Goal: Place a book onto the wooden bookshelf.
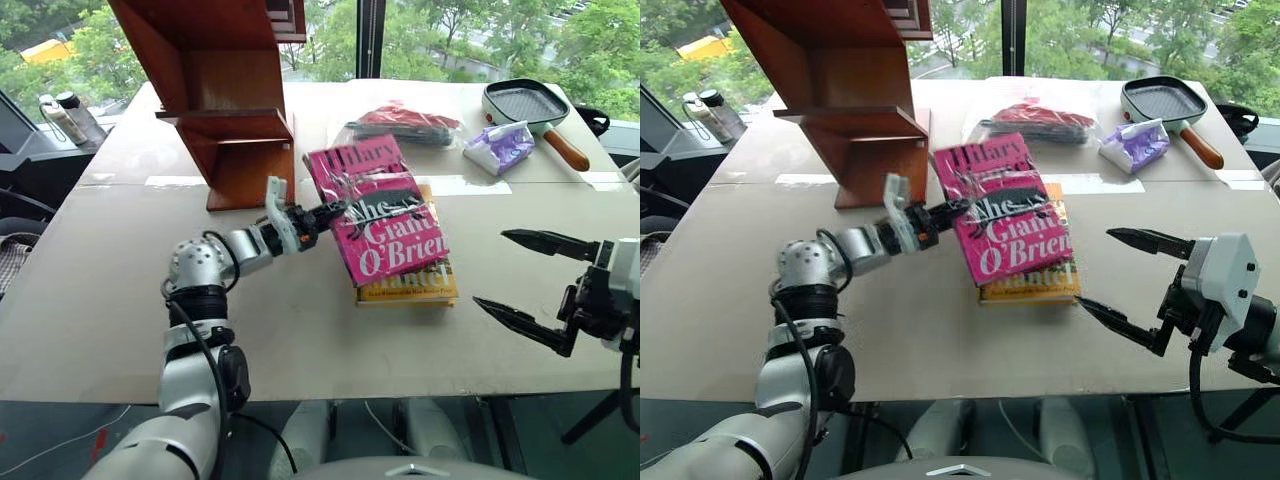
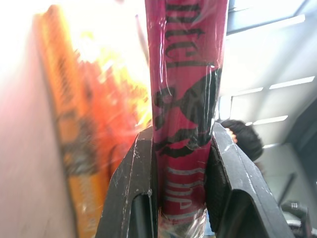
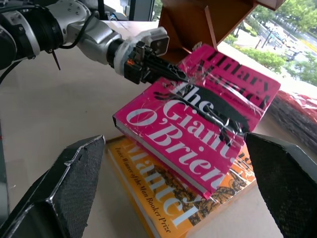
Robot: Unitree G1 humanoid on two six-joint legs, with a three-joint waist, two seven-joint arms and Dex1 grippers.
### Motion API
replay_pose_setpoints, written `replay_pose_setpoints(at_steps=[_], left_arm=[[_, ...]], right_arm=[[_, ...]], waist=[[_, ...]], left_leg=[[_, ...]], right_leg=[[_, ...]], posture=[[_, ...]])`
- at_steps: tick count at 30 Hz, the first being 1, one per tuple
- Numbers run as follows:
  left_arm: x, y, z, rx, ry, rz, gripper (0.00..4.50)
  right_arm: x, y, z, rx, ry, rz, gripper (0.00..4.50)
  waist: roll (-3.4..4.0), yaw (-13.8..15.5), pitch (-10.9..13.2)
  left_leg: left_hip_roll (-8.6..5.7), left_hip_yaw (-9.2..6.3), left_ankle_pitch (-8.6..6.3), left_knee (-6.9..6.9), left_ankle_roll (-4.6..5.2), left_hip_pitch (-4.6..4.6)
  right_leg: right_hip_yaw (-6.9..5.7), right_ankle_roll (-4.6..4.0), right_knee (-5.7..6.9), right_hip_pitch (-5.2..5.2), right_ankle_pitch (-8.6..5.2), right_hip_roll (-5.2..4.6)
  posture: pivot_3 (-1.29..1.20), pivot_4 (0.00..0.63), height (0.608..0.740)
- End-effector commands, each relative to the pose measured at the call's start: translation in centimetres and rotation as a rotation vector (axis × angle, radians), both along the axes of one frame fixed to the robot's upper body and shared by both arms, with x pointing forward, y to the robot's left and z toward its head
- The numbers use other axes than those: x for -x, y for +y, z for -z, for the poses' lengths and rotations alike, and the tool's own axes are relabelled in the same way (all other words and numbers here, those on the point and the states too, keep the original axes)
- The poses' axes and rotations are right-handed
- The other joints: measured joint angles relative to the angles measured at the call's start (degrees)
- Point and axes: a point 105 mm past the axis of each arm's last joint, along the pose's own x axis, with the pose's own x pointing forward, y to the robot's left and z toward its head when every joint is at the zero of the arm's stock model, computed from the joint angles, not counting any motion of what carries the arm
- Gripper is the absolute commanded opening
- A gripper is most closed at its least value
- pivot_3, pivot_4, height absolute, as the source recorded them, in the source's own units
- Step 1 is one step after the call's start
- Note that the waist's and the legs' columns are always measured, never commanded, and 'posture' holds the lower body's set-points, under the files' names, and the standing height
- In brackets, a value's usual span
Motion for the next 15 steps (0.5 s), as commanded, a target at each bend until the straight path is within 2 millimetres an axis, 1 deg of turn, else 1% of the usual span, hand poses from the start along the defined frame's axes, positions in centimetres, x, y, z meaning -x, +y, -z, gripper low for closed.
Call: replay_pose_setpoints(at_steps=[1, 2, 3, 4, 8, 10, 11, 12, 14, 15], left_arm=[[3.4, -2.9, -6.7, -0.209, -0.461, 0.144, 0.60], [3.9, -3.1, -7.8, -0.304, -0.596, 0.143, 0.60], [4.3, -3.3, -9.6, -0.391, -0.757, 0.121, 0.60], [4.6, -3.3, -10.9, -0.448, -0.870, 0.107, 0.60], [4.2, -2.1, -16.0, -0.896, -1.442, -0.131, 0.60], [4.1, -2.0, -18.1, -1.116, -1.633, -0.211, 0.60], [3.7, -1.6, -18.6, -1.216, -1.671, -0.238, 0.60], [3.0, -0.8, -18.9, -1.339, -1.678, -0.267, 0.60], [2.1, 0.4, -18.9, -1.489, -1.671, -0.277, 0.60], [1.7, 1.2, -18.7, -1.605, -1.657, -0.275, 0.60]], right_arm=[[-0.7, -0.5, -1.6, -0.059, -0.058, 0.008, 4.50], [-1.0, -0.8, -2.1, -0.074, -0.077, 0.019, 4.50], [-1.5, -1.5, -2.9, -0.094, -0.106, 0.039, 4.50], [-1.8, -1.8, -3.5, -0.108, -0.127, 0.052, 4.50], [-2.9, -3.6, -5.4, -0.128, -0.188, 0.087, 4.50], [-3.5, -4.6, -5.9, -0.130, -0.203, 0.097, 4.50], [-3.9, -5.0, -6.2, -0.129, -0.211, 0.102, 4.50], [-4.4, -5.3, -6.3, -0.127, -0.217, 0.106, 4.50], [-5.2, -5.8, -6.3, -0.122, -0.225, 0.110, 4.50], [-5.7, -6.1, -6.3, -0.121, -0.227, 0.114, 4.50]], waist=[[0.05, 0.47, -0.01], [0.07, 0.69, -0.01], [0.06, 0.67, 0.01], [0.07, 0.61, 0.02], [0.09, 0.34, 0.04], [0.11, 0.16, 0.06], [0.09, 0.12, 0.07], [0.10, -0.02, 0.08], [0.15, -0.16, 0.05], [0.16, -0.26, 0.05]], left_leg=[[-0.01, 0.03, 0.00, 0.00, -0.01, -0.03], [-0.05, 0.01, 0.00, -0.02, 0.00, -0.04], [-0.09, 0.04, 0.00, -0.03, 0.00, -0.02], [-0.12, 0.05, 0.00, -0.05, 0.00, -0.03], [-0.07, 0.16, 0.00, -0.47, 0.01, 0.09], [-0.06, 0.23, 0.01, -0.71, 0.02, 0.08], [-0.05, 0.25, 0.01, -0.75, 0.03, 0.04], [-0.05, 0.28, 0.01, -0.75, 0.04, -0.04], [-0.06, 0.39, 0.00, -0.82, 0.05, -0.07], [-0.06, 0.47, -0.01, -0.83, 0.07, -0.05]], right_leg=[[-0.01, 0.00, -0.06, 0.00, 0.00, 0.00], [-0.04, 0.01, -0.10, 0.03, 0.00, -0.08], [-0.04, 0.03, -0.10, 0.04, -0.02, -0.12], [-0.04, 0.03, -0.14, 0.04, -0.02, -0.10], [0.03, 0.00, -0.30, 0.02, -0.03, -0.07], [0.10, -0.01, -0.38, -0.10, -0.03, -0.03], [0.12, -0.02, -0.39, -0.18, -0.04, -0.03], [0.13, -0.01, -0.41, -0.26, -0.03, -0.03], [0.21, 0.01, -0.57, -0.29, -0.03, -0.05], [0.29, 0.08, -0.56, -0.30, -0.07, -0.05]], posture=[[0.00, 0.150, 0.740], [0.00, 0.150, 0.740], [0.00, 0.150, 0.740], [0.00, 0.150, 0.740], [0.00, 0.150, 0.740], [0.00, 0.150, 0.740], [0.00, 0.150, 0.740], [0.00, 0.150, 0.740], [0.00, 0.150, 0.740], [0.00, 0.150, 0.740]])
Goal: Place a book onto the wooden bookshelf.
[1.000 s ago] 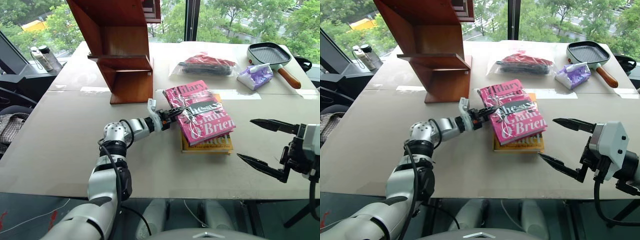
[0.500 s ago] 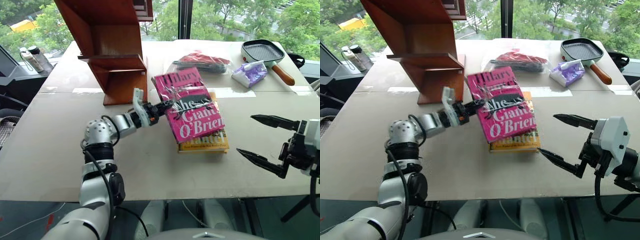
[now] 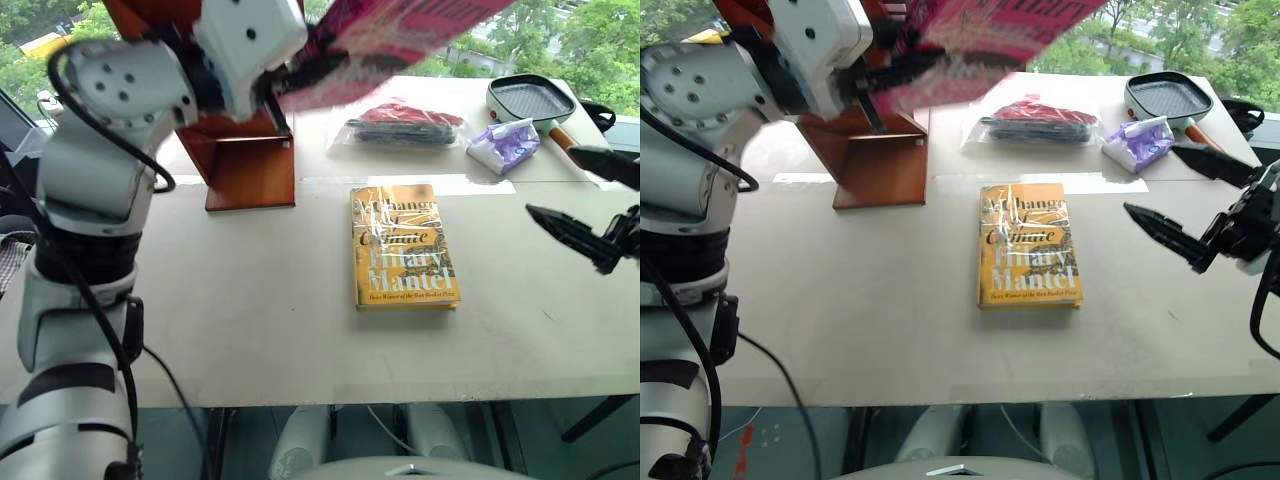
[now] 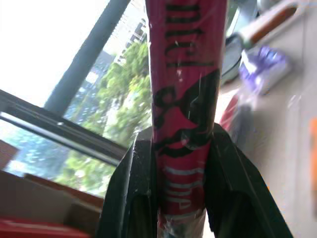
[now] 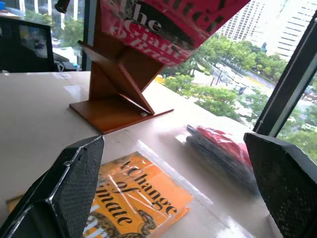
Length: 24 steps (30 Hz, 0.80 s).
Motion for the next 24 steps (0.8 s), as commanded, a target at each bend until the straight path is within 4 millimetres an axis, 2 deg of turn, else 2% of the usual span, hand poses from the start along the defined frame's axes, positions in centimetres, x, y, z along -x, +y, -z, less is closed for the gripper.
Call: replay_pose_setpoints(at_steps=[1, 2, 4, 6, 9, 11, 15, 18, 22, 24], left_arm=[[-1.3, 2.5, 0.1, -0.199, -0.080, -0.206, 0.60], [-1.8, 3.5, -0.1, -0.187, -0.051, -0.277, 0.60], [-2.7, 6.6, 0.9, -0.243, 0.041, -0.473, 0.60], [-2.8, 8.3, 1.5, -0.272, 0.098, -0.587, 0.60], [-2.5, 8.2, 1.9, -0.245, 0.139, -0.659, 0.60], [-2.7, 7.9, 2.9, -0.239, 0.186, -0.678, 0.60], [-4.7, 6.8, 5.8, -0.271, 0.284, -0.666, 0.60], [-6.9, 6.6, 7.3, -0.312, 0.297, -0.652, 0.60], [-7.7, 8.5, 7.9, -0.350, 0.329, -0.675, 0.60], [-7.6, 10.2, 7.3, -0.362, 0.343, -0.729, 0.60]], right_arm=[[-1.1, -0.8, -0.3, 0.025, -0.043, 0.008, 4.50], [-1.5, -0.8, -0.2, 0.034, -0.049, 0.008, 4.50], [-2.3, -1.0, -0.3, 0.039, -0.073, 0.008, 4.50], [-2.9, -1.2, -0.5, 0.030, -0.093, 0.003, 4.50], [-3.7, -1.2, 0.0, 0.042, -0.097, -0.003, 4.50], [-4.2, -1.0, 0.1, 0.043, -0.107, -0.015, 4.50], [-4.6, -0.2, -0.3, 0.049, -0.134, -0.057, 4.50], [-4.0, 0.5, -0.9, 0.056, -0.153, -0.089, 4.50], [-3.1, 0.8, -1.7, 0.031, -0.168, -0.110, 4.50], [-2.6, 1.0, -2.1, -0.003, -0.169, -0.118, 4.50]], waist=[[0.01, -0.17, 0.01], [0.01, -0.23, 0.01], [0.00, -0.42, 0.03], [0.01, -0.96, 0.08], [0.00, -1.25, 0.17], [0.00, -1.16, 0.18], [0.01, -1.25, 0.18], [0.08, -1.20, 0.15], [0.32, -1.13, 0.01], [0.32, -1.19, 0.02]], left_leg=[[0.01, 0.02, -0.06, -0.03, 0.10, 0.00], [0.01, 0.04, -0.08, -0.05, 0.14, -0.05], [0.01, 0.06, -0.07, 0.05, 0.14, -0.39], [0.00, 0.09, -0.04, 0.19, 0.10, -0.78], [0.00, 0.07, 0.00, 0.18, 0.04, -0.86], [0.00, 0.07, 0.00, 0.19, 0.04, -0.88], [0.00, 0.09, 0.00, 0.22, 0.03, -0.84], [0.01, 0.09, 0.01, 0.25, 0.03, -0.77], [0.00, 0.13, -0.01, 0.29, 0.08, -0.61], [0.00, 0.14, -0.06, 0.39, 0.19, -0.50]], right_leg=[[0.01, 0.01, -0.01, -0.02, -0.01, 0.01], [0.03, 0.01, -0.01, -0.10, -0.01, 0.02], [0.05, 0.01, 0.17, -0.48, -0.01, 0.03], [0.10, 0.02, 0.40, -0.90, -0.01, 0.07], [0.09, 0.02, 0.44, -0.96, -0.01, 0.08], [0.09, 0.03, 0.43, -0.96, -0.02, 0.07], [0.10, 0.03, 0.51, -0.96, -0.02, 0.06], [0.13, 0.03, 0.60, -0.96, -0.02, 0.07], [0.18, 0.02, 0.78, -0.91, -0.01, 0.04], [0.20, 0.02, 1.05, -0.89, -0.01, 0.05]], posture=[[0.00, 0.150, 0.740], [0.00, 0.150, 0.740], [0.00, 0.150, 0.740], [0.00, 0.150, 0.740], [0.00, 0.150, 0.740], [0.00, 0.150, 0.740], [0.00, 0.150, 0.740], [0.00, 0.150, 0.740], [0.00, 0.150, 0.740], [0.00, 0.150, 0.740]])
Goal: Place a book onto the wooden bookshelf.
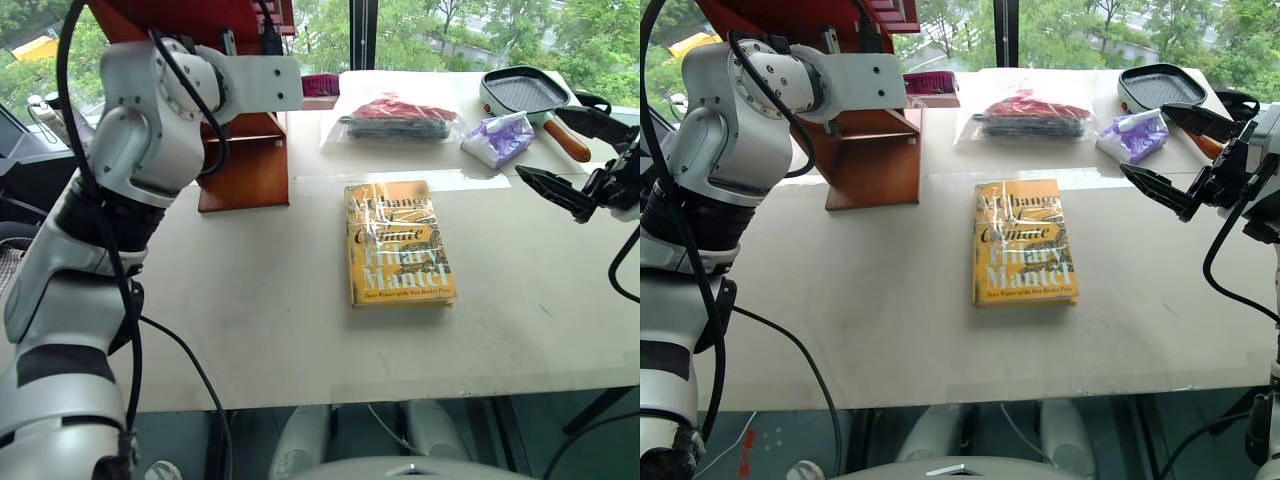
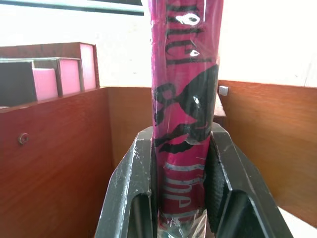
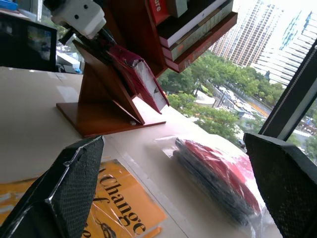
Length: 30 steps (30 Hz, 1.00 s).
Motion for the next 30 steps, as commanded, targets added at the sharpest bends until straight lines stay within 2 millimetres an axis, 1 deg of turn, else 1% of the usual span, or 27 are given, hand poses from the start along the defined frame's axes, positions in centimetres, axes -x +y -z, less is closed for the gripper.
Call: replay_pose_setpoints(at_steps=[1, 3, 5, 7, 10, 14, 17, 18, 19, 21, 23, 25, 26, 28, 30], left_arm=[[-0.2, 4.7, -0.1, -0.018, 0.038, -0.153, 0.60], [0.1, 5.5, -0.4, -0.019, 0.044, -0.185, 0.60], [0.5, 5.8, -0.6, -0.019, 0.058, -0.204, 0.60], [0.7, 5.7, -0.7, -0.009, 0.070, -0.207, 0.60], [0.8, 5.3, -0.4, 0.026, 0.092, -0.203, 0.60], [0.8, 5.3, 0.2, 0.062, 0.113, -0.212, 0.60], [0.7, 5.2, -1.2, 0.110, 0.036, -0.214, 2.10], [0.7, 5.0, -1.7, 0.122, 0.007, -0.208, 2.26], [0.9, 4.8, -2.1, 0.133, -0.014, -0.198, 2.79], [1.6, 4.4, -3.0, 0.152, -0.048, -0.160, 3.60], [2.9, 4.6, -3.9, 0.165, -0.058, -0.120, 3.60], [4.2, 4.9, -4.9, 0.207, -0.062, -0.085, 3.60], [5.2, 4.7, -5.4, 0.265, -0.046, -0.040, 3.60], [7.4, 3.4, -5.9, 0.372, 0.006, 0.096, 3.60], [9.6, 2.3, -6.1, 0.484, 0.066, 0.192, 3.60]], right_arm=[[1.6, 0.2, -2.0, -0.052, -0.058, -0.023, 4.50], [2.0, 0.4, -2.1, -0.071, -0.057, -0.029, 4.50], [2.1, 0.4, -2.2, -0.088, -0.056, -0.023, 4.50], [2.1, 0.4, -2.4, -0.109, -0.054, -0.028, 4.50], [1.9, 0.4, -2.3, -0.107, -0.046, -0.029, 4.50], [1.9, 0.6, -2.2, -0.108, -0.038, -0.036, 4.50], [2.0, 0.6, -2.5, -0.120, -0.036, -0.039, 4.50], [2.1, 0.5, -2.7, -0.127, -0.036, -0.041, 4.50], [2.1, 0.5, -2.7, -0.131, -0.035, -0.044, 4.50], [2.1, 0.5, -2.7, -0.137, -0.029, -0.044, 4.50], [2.2, 0.6, -3.0, -0.162, -0.024, -0.052, 4.50], [2.4, 0.5, -3.4, -0.186, -0.020, -0.059, 4.50], [2.3, 0.4, -3.4, -0.191, -0.014, -0.056, 4.50], [2.2, 0.1, -3.4, -0.201, -0.003, -0.054, 4.50], [2.3, 0.0, -3.4, -0.212, 0.004, -0.057, 4.50]], waist=[[0.01, -0.19, 0.02], [0.02, -0.61, 0.02], [0.02, -0.90, 0.05], [-0.02, -1.27, 0.07], [-0.02, -1.56, 0.07], [-0.02, -1.70, 0.07], [-0.02, -1.72, 0.08], [-0.03, -1.70, 0.08], [-0.03, -1.65, 0.09], [-0.06, -1.65, 0.11], [-0.06, -1.65, 0.11], [-0.06, -1.71, 0.11], [-0.06, -1.60, 0.11], [-0.06, -1.57, 0.12], [-0.07, -1.51, 0.13]], left_leg=[[0.00, -0.01, 0.00, 0.13, 0.00, 0.03], [0.02, 0.02, 0.00, 0.35, 0.01, 0.11], [0.07, 0.13, -0.01, 0.40, 0.02, 0.39], [0.07, 0.21, -0.02, 0.41, 0.03, 0.59], [0.07, 0.23, -0.02, 0.44, 0.03, 0.57], [0.08, 0.21, -0.02, 0.44, 0.03, 0.54], [0.08, 0.23, -0.02, 0.44, 0.03, 0.54], [0.08, 0.22, -0.02, 0.44, 0.03, 0.53], [0.08, 0.20, -0.02, 0.44, 0.03, 0.51], [0.08, 0.16, -0.02, 0.45, 0.03, 0.44], [0.08, 0.14, -0.02, 0.45, 0.03, 0.33], [0.10, 0.14, -0.02, 0.51, 0.02, -0.02], [0.11, 0.12, -0.01, 0.58, 0.00, -0.34], [0.09, 0.14, 0.00, 0.57, 0.00, -0.43], [0.10, 0.18, -0.01, 0.57, 0.00, -0.46]], right_leg=[[0.01, 0.00, 0.19, 0.00, 0.00, 0.02], [0.08, 0.00, 0.49, 0.01, -0.01, 0.10], [0.19, 0.00, 0.53, 0.25, 0.00, 0.19], [0.25, 0.01, 0.48, 0.48, -0.01, 0.19], [0.29, 0.01, 0.49, 0.46, 0.00, 0.19], [0.28, 0.01, 0.48, 0.43, -0.01, 0.19], [0.29, 0.01, 0.47, 0.42, -0.01, 0.17], [0.29, 0.01, 0.47, 0.42, -0.01, 0.18], [0.27, 0.01, 0.47, 0.42, -0.01, 0.18], [0.24, 0.01, 0.45, 0.37, -0.01, 0.18], [0.22, 0.00, 0.42, 0.29, -0.01, 0.17], [0.24, 0.00, 0.44, -0.05, 0.00, 0.15], [0.25, -0.01, 0.51, -0.35, 0.01, 0.15], [0.22, -0.01, 0.48, -0.41, 0.01, 0.15], [0.22, -0.01, 0.44, -0.42, 0.01, 0.12]], posture=[[0.00, 0.150, 0.740], [0.00, 0.150, 0.740], [0.00, 0.150, 0.740], [0.00, 0.150, 0.740], [0.00, 0.150, 0.740], [0.00, 0.150, 0.740], [0.00, 0.150, 0.740], [0.00, 0.150, 0.740], [0.00, 0.150, 0.740], [0.00, 0.150, 0.740], [0.00, 0.150, 0.740], [0.00, 0.150, 0.740], [0.00, 0.150, 0.740], [0.00, 0.150, 0.740], [0.00, 0.150, 0.740]])
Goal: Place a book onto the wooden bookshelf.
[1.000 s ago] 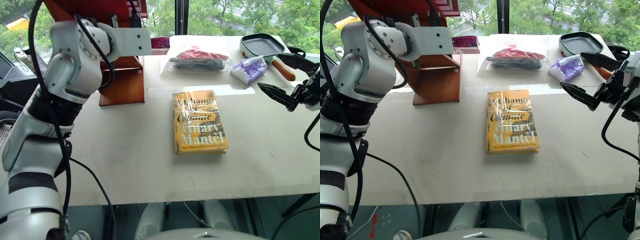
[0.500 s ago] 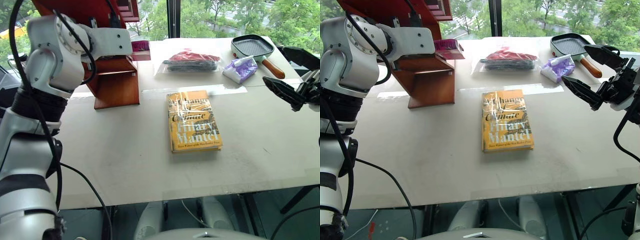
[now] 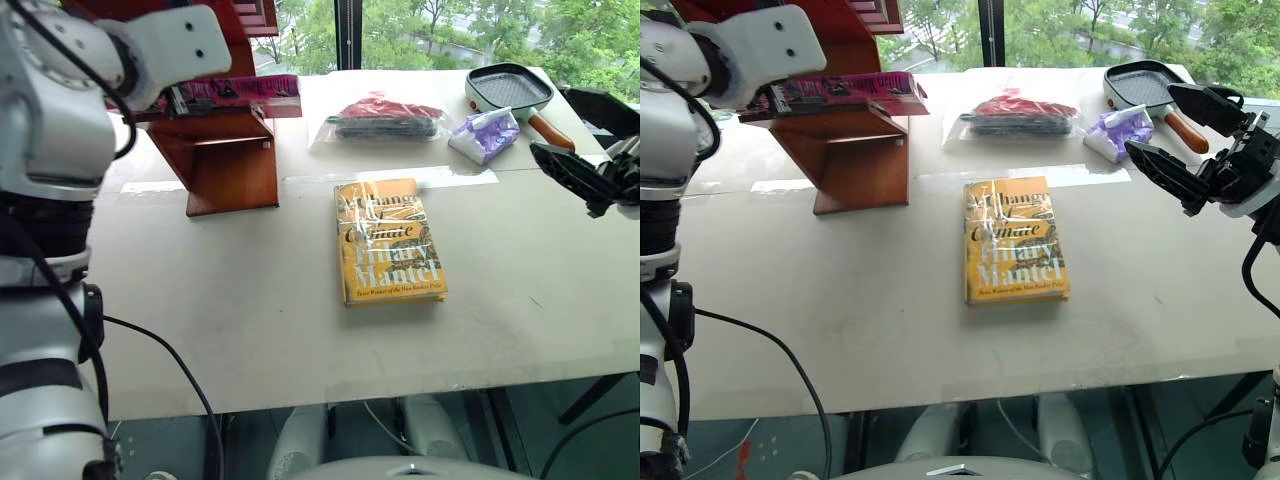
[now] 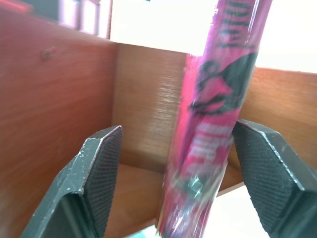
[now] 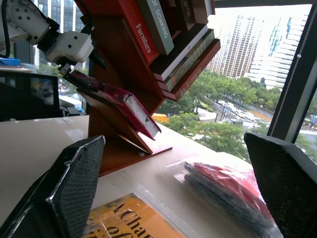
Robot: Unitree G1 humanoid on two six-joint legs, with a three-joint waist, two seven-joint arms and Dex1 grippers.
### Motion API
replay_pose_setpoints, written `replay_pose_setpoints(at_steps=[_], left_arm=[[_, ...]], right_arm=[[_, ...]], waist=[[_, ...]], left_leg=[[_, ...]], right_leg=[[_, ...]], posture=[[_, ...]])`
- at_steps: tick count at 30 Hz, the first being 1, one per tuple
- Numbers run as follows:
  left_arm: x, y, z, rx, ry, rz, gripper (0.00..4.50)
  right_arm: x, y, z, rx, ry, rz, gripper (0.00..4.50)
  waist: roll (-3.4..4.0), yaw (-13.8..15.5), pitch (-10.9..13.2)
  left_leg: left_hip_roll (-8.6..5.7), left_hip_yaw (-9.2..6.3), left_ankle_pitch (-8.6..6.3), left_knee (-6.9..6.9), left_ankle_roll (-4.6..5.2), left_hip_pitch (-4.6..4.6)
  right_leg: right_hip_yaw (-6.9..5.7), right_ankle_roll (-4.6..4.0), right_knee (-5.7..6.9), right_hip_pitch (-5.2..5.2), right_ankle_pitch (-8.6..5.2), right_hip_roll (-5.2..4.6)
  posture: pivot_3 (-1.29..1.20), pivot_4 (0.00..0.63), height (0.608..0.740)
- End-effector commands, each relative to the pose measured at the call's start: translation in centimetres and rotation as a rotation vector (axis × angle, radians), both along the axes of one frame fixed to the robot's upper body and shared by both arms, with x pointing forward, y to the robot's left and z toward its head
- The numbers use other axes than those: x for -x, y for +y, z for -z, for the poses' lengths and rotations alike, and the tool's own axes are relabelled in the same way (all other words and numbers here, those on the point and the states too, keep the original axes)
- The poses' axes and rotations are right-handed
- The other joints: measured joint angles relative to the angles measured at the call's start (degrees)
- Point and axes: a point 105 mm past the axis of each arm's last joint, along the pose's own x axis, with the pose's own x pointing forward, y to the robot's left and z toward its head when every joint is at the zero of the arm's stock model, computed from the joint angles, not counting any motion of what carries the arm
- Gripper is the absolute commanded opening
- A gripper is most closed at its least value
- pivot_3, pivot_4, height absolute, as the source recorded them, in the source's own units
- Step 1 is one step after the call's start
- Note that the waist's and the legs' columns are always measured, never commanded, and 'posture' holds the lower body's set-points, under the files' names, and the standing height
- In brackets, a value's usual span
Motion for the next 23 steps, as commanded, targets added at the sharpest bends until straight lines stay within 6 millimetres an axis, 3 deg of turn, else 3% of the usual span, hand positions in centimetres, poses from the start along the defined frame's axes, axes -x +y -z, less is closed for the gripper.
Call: replay_pose_setpoints(at_steps=[1, 4, 6, 11, 15, 19, 23], left_arm=[[4.9, -2.3, -2.5, 0.225, 0.002, 0.218, 3.60], [7.4, -4.4, -2.2, 0.449, 0.106, 0.369, 3.60], [8.1, -5.7, -1.8, 0.676, 0.141, 0.472, 3.60], [7.4, -5.9, 6.7, 0.890, 0.262, 0.405, 3.60], [7.7, -4.8, 14.7, 0.960, 0.344, 0.225, 3.60], [9.2, -2.4, 19.5, 0.963, 0.412, 0.101, 3.60], [9.8, -0.3, 21.5, 0.943, 0.421, 0.022, 3.60]], right_arm=[[0.8, -0.4, -1.5, -0.020, -0.048, 0.004, 4.50], [0.7, -0.4, -1.0, -0.007, -0.024, 0.011, 4.50], [0.4, -0.5, 0.1, 0.054, 0.018, 0.037, 4.50], [0.7, -3.6, 4.8, 0.217, 0.193, 0.197, 4.50], [2.4, -7.1, 8.4, 0.311, 0.322, 0.338, 4.50], [4.2, -9.0, 11.0, 0.384, 0.436, 0.404, 4.50], [5.1, -10.0, 12.2, 0.442, 0.480, 0.443, 4.50]], waist=[[-0.02, 0.13, 0.01], [-0.02, 0.45, 0.01], [-0.01, 0.82, 0.01], [0.05, 1.29, -0.04], [-0.10, 1.26, 0.04], [-0.06, 1.65, -0.01], [-0.07, 1.90, 0.00]], left_leg=[[0.03, 0.01, 0.00, 0.00, 0.00, -0.01], [0.01, -0.01, -0.01, 0.04, 0.02, 0.01], [0.01, -0.08, -0.01, 0.09, 0.02, 0.08], [0.06, -0.09, -0.01, 0.09, 0.02, 0.51], [0.23, 0.05, -0.01, 0.10, -0.01, 0.33], [0.22, 0.13, -0.03, 0.04, 0.01, 0.58], [0.24, 0.15, -0.05, 0.01, 0.02, 1.00]], right_leg=[[0.00, 0.00, -0.02, 0.00, 0.00, -0.01], [-0.05, 0.01, 0.02, 0.04, -0.01, 0.00], [-0.12, 0.02, 0.06, 0.14, -0.01, 0.03], [-0.12, 0.02, -0.01, 0.55, -0.01, 0.00], [0.05, -0.01, -0.03, 0.36, 0.01, 0.02], [0.09, -0.01, -0.08, 0.55, 0.01, -0.01], [0.07, -0.02, -0.16, 1.01, -0.03, 0.01]], posture=[[0.00, 0.150, 0.740], [0.00, 0.150, 0.740], [0.00, 0.150, 0.740], [0.00, 0.150, 0.740], [0.00, 0.150, 0.740], [0.00, 0.150, 0.740], [0.00, 0.150, 0.740]])
